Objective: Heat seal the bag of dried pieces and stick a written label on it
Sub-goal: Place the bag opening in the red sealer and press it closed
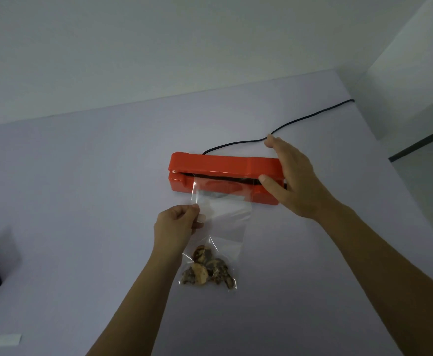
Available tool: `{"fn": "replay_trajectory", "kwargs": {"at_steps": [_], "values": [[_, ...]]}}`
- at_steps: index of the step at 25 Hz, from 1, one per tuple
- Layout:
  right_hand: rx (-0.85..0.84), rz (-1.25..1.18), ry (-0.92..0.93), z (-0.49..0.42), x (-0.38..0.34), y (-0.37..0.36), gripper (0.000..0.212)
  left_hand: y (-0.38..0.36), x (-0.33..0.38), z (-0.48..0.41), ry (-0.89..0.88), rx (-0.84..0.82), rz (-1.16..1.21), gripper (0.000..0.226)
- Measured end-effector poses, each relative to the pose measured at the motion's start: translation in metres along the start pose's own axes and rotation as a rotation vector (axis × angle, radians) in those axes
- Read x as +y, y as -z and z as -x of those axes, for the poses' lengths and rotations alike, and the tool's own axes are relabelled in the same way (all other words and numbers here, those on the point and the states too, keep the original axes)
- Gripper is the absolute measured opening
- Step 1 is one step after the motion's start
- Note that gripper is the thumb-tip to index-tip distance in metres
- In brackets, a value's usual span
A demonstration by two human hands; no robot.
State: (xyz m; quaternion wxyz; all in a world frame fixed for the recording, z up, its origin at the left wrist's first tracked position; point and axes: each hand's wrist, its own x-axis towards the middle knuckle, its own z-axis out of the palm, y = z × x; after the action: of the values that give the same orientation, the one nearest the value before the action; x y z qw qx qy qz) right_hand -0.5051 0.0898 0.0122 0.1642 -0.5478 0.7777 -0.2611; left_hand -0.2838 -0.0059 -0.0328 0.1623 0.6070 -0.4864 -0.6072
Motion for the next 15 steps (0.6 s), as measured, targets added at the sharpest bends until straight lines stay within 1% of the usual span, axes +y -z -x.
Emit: {"fn": "replay_trajectory", "kwargs": {"at_steps": [3, 7, 10, 12, 15], "values": [[0.125, -0.057, 0.043, 0.000, -0.008, 0.017, 0.066, 0.001, 0.000, 0.001, -0.009, -0.009, 0.015, 0.015], [0.311, -0.358, 0.065, -0.013, -0.045, 0.026, 0.074, 0.002, -0.003, 0.002, -0.016, -0.023, 0.033, 0.015], [0.383, -0.517, 0.090, -0.036, -0.087, 0.022, 0.078, 0.002, -0.004, 0.001, -0.008, -0.031, 0.045, 0.015], [0.371, -0.596, 0.135, -0.052, -0.118, 0.015, 0.078, 0.002, -0.005, 0.000, -0.001, -0.034, 0.055, 0.014], [0.217, -0.626, 0.219, -0.065, -0.143, 0.010, 0.079, 0.001, -0.009, -0.001, -0.007, -0.041, 0.048, 0.015]]}}
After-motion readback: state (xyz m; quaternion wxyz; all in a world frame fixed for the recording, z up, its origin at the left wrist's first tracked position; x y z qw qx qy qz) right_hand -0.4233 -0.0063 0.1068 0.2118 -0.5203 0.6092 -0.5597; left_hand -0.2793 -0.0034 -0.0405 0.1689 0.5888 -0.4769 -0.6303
